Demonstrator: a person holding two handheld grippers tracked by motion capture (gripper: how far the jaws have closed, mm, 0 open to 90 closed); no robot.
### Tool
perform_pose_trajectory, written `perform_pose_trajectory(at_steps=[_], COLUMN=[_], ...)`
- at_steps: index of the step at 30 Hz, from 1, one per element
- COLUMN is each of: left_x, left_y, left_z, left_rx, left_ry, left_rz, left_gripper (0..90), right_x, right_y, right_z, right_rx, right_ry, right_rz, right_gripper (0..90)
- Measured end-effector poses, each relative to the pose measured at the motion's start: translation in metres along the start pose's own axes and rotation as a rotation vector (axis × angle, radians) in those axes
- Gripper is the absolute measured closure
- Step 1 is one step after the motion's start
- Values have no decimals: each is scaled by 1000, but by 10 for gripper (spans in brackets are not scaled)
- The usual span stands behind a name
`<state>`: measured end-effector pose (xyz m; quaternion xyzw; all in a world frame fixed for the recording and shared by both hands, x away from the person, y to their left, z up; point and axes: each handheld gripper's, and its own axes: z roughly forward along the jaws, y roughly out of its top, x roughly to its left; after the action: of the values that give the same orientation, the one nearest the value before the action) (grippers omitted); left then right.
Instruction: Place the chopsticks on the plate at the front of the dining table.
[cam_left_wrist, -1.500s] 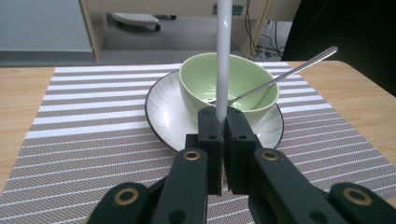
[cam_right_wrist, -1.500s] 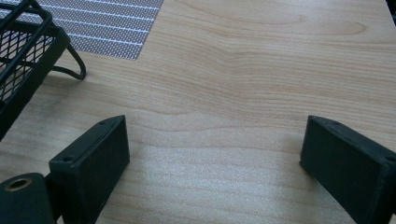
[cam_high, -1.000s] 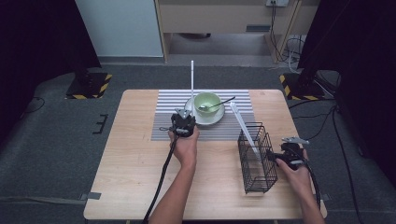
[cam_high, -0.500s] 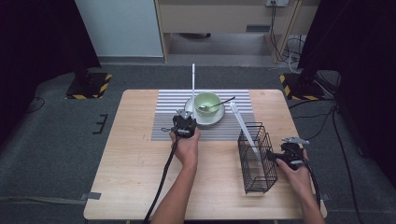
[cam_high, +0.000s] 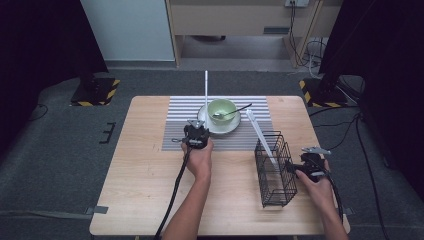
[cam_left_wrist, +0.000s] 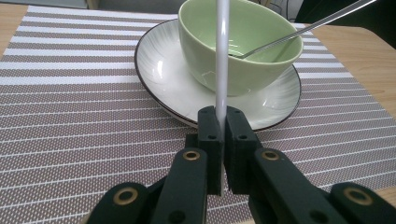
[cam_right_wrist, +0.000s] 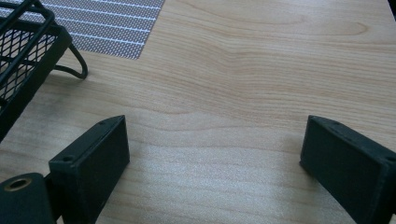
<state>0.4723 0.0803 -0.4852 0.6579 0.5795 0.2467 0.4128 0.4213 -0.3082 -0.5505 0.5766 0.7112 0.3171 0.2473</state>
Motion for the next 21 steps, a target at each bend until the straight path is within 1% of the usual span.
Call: perform_pose_trajectory(at_steps=[4, 12, 16, 21], left_x=[1, 1, 3, 6], left_y=[0, 0, 0, -1], left_z=[-1, -1, -1, -2], left_rx=[-1, -1, -4, -1], left_ry=[-5, -9, 0, 18], left_rz=[-19, -16, -19, -11], left_gripper=[861, 863, 862, 862], right_x=[0, 0, 0, 0], right_y=[0, 0, 0, 0], right_z=[0, 0, 0, 0], right_rx=[1, -1, -1, -1], right_ry=[5, 6, 6, 7], right_rz=[-8, -6, -6, -8], right_gripper=[79, 80, 80, 80])
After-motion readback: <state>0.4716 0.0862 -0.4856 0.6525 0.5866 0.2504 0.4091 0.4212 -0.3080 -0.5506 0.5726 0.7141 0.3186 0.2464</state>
